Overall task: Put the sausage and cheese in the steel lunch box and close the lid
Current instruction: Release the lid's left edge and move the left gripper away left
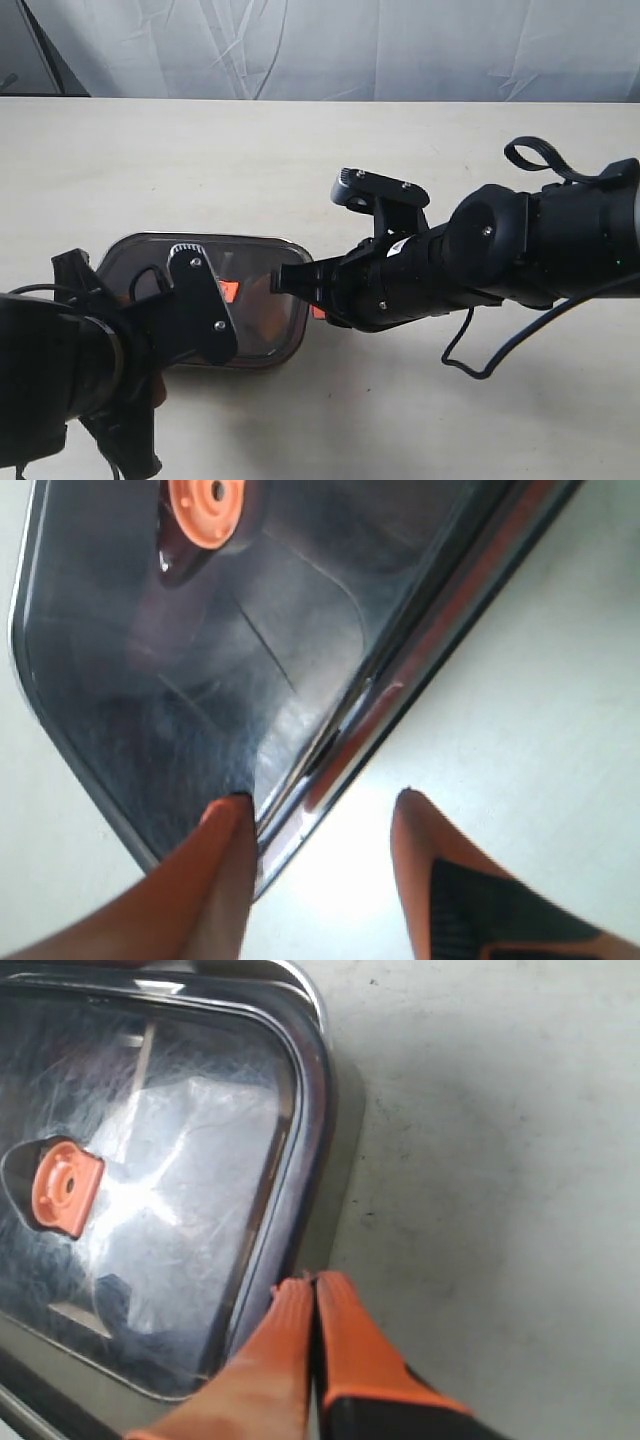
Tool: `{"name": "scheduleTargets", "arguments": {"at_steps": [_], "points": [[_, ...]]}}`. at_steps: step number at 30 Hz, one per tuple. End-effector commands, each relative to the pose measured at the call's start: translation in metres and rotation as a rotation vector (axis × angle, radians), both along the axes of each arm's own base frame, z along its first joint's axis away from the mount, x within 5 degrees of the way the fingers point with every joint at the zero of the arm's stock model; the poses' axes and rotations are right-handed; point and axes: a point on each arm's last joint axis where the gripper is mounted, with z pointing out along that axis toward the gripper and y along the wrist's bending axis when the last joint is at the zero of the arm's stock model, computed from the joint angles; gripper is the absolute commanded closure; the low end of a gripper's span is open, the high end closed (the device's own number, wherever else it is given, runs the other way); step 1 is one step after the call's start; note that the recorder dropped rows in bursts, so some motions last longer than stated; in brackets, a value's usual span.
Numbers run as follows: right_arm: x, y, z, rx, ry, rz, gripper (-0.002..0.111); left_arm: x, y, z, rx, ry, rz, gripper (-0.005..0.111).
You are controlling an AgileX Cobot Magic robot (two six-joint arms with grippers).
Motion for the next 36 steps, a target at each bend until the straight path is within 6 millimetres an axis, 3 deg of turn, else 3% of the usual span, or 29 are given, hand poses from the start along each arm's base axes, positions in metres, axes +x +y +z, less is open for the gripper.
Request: {"name": "scheduleTargets", "arguments": {"at_steps": [1, 20, 30, 36], "points": [[0.001, 0.001, 0.003, 0.0, -0.018, 0.016, 0.108, -0.003, 0.003, 0.007, -0.025, 0.0, 0.026, 0.064], [-0.003, 0.0, 0.001, -0.04, -0.014, 0.089, 0.108, -0.016, 0.012, 0.01, -0.011, 0.098, 0.128, 0.064], [-0.003, 0.0, 0.001, -0.051, -0.022, 0.104, 0.108, -0.023, 0.024, 0.034, -0.109, 0.037, 0.132, 0.064], [-0.01, -0.002, -0.002, -0.089, 0.023, 0.181, 0.108, -0.03, 0.04, 0.046, -0.073, 0.025, 0.181, 0.066]]}}
